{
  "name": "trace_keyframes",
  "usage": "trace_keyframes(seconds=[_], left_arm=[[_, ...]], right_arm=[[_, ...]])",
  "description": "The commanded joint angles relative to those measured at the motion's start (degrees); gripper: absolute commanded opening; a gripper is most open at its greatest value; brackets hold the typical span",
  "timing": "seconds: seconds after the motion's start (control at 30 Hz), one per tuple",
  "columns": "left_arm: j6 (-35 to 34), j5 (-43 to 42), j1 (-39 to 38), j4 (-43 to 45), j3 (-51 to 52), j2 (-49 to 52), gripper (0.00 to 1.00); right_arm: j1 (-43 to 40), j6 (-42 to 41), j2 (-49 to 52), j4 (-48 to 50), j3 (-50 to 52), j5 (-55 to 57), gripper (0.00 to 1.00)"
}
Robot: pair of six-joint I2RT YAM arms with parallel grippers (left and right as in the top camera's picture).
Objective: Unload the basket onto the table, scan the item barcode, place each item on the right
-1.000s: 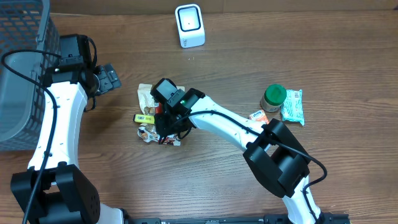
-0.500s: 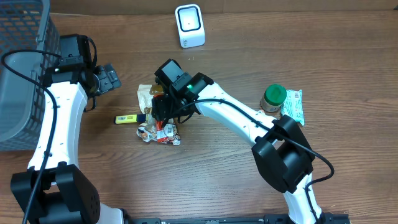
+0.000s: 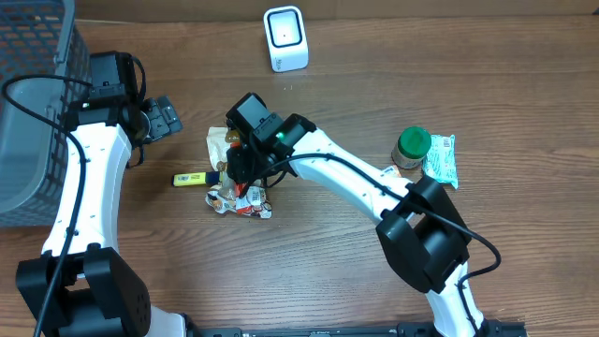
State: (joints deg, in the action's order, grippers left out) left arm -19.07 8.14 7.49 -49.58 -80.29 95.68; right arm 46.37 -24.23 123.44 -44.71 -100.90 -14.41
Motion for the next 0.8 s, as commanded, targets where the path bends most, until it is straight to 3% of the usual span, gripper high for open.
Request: trace_keyframes(seconds=[0.0, 0.27, 0.77], left_arm=[[1.09, -0.28, -0.37, 0.11, -0.83, -0.90, 1.00], [1.09, -0.28, -0.37, 0.11, -0.83, -0.90, 1.00], [1.09, -0.28, -0.37, 0.11, -0.83, -0.90, 1.00]], right_arm=[[1.88, -3.41, 0.02, 0.00, 1.05, 1.77, 0.42], [4.31, -7.54, 0.02, -1.18, 3.85, 8.59, 0.42], [4.90, -11.80, 0.04, 0.11, 6.93, 9.05, 0.39]])
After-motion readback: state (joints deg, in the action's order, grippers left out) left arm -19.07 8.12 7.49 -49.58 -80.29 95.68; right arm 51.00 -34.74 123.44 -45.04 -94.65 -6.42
